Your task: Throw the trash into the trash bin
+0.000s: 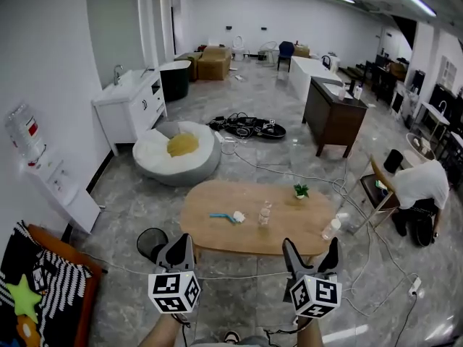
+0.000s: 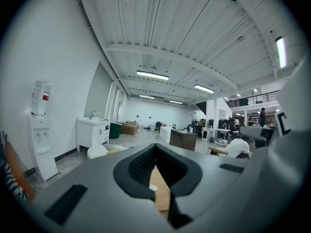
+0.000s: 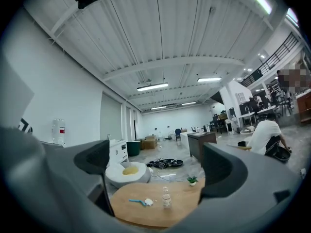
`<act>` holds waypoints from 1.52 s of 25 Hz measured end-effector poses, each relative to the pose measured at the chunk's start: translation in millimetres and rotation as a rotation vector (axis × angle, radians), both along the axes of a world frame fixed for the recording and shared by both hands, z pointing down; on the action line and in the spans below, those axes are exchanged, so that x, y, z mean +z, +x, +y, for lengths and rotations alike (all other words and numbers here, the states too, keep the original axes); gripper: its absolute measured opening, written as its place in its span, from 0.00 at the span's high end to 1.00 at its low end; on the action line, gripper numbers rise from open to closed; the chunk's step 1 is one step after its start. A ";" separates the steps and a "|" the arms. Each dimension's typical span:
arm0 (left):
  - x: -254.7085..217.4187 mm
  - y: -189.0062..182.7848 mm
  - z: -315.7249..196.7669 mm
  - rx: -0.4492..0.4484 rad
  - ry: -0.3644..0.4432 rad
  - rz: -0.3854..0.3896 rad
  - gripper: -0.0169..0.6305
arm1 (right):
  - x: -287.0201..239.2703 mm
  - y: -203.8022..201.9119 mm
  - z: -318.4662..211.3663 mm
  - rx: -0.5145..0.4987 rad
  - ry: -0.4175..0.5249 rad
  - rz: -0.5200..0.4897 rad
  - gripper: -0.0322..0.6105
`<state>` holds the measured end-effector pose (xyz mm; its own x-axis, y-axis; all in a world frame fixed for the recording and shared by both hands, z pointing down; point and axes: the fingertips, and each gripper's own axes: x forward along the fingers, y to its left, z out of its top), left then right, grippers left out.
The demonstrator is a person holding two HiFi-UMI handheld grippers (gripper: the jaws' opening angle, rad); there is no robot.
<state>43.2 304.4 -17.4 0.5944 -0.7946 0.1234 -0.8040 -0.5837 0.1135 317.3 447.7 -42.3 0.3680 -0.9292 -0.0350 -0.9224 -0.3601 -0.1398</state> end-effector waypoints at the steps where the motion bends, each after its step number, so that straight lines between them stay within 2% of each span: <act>1: 1.4 5.2 -4.6 0.000 -0.002 0.001 0.99 | 0.4 5.3 -5.2 -0.001 0.000 -0.003 0.04; 14: 13.6 61.9 -78.8 0.038 -0.015 -0.027 0.99 | 17.8 54.0 -75.5 0.010 -0.026 -0.034 0.04; 18: 11.4 83.6 -130.8 0.074 0.015 -0.045 0.99 | 17.7 67.2 -122.1 0.016 -0.029 -0.024 0.04; 30: -3.8 160.7 -312.3 0.161 0.013 0.004 0.99 | -1.8 114.0 -283.1 0.061 -0.051 0.017 0.04; 38: 11.5 183.1 -381.0 0.171 -0.015 0.015 0.99 | 6.4 130.2 -345.5 0.056 -0.096 0.039 0.04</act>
